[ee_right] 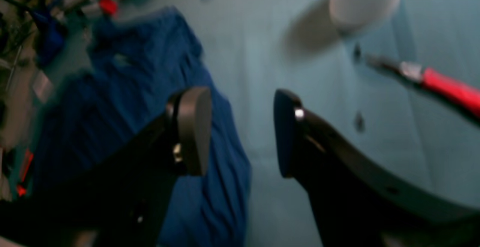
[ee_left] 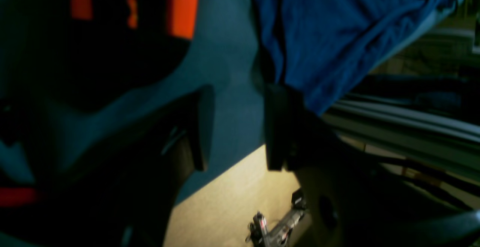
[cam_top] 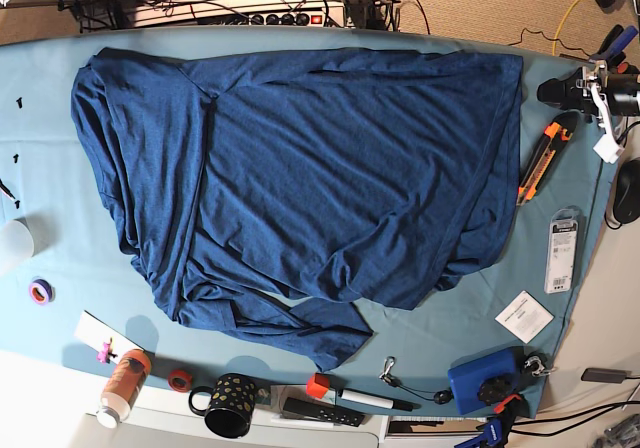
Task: Layout the t-shirt on the table in an organized manner, then fold the t-shirt properly
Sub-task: 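Open the right gripper and release the shirt shoulder, then move the right gripper down to the shirt hem corner and grasp it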
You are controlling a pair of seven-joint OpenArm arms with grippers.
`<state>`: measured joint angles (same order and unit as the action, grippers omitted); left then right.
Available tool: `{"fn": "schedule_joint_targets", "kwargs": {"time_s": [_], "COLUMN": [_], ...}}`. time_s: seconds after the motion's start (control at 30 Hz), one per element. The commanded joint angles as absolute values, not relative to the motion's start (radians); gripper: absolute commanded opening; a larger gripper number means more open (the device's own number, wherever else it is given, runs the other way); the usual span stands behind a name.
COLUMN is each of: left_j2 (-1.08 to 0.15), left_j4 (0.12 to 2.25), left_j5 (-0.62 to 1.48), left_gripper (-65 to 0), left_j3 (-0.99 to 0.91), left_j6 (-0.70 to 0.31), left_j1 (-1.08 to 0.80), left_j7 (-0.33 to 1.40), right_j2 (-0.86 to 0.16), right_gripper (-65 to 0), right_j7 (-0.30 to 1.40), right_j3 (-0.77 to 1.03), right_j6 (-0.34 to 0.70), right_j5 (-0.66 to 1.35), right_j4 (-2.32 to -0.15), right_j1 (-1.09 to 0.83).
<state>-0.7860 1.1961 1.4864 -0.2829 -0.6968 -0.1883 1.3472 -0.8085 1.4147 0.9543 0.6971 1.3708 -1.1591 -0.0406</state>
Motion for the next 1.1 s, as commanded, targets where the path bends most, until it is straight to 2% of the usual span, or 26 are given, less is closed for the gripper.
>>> {"fn": "schedule_joint_targets", "kwargs": {"time_s": [0.0, 0.23, 0.5, 0.77, 1.07], "left_j2": [-0.812, -0.812, -0.802, -0.795, -0.758], "left_j4": [1.216, 1.270, 1.280, 1.280, 1.280], "left_j5": [1.484, 1.484, 1.484, 1.484, 1.484], "left_gripper": [-41.6, -41.6, -41.6, -41.6, -41.6], "left_j3": [-0.304, -0.332, -0.332, -0.332, -0.332], "left_j6": [-0.693, -0.698, -0.698, -0.698, -0.698], "left_j1": [-0.185, -0.176, -0.126, -0.100, -0.100], "left_j7": [1.352, 1.301, 1.256, 1.255, 1.256], "right_j2": [-0.836, -0.754, -0.677, -0.604, -0.394], "right_gripper": [-37.5, -37.6, -37.5, -37.6, -37.5], "right_j7": [1.396, 1.371, 1.155, 1.049, 0.923], "right_j3": [0.962, 0.931, 0.676, 0.477, 0.451], "right_j6": [0.698, 0.698, 0.698, 0.698, 0.682], "right_j5": [1.395, 1.314, 1.072, 0.883, 0.573], "right_j4": [-1.172, -1.172, -1.172, -1.172, -1.160], "right_j1": [-0.011, 0.123, 0.262, 0.443, 0.551]}}
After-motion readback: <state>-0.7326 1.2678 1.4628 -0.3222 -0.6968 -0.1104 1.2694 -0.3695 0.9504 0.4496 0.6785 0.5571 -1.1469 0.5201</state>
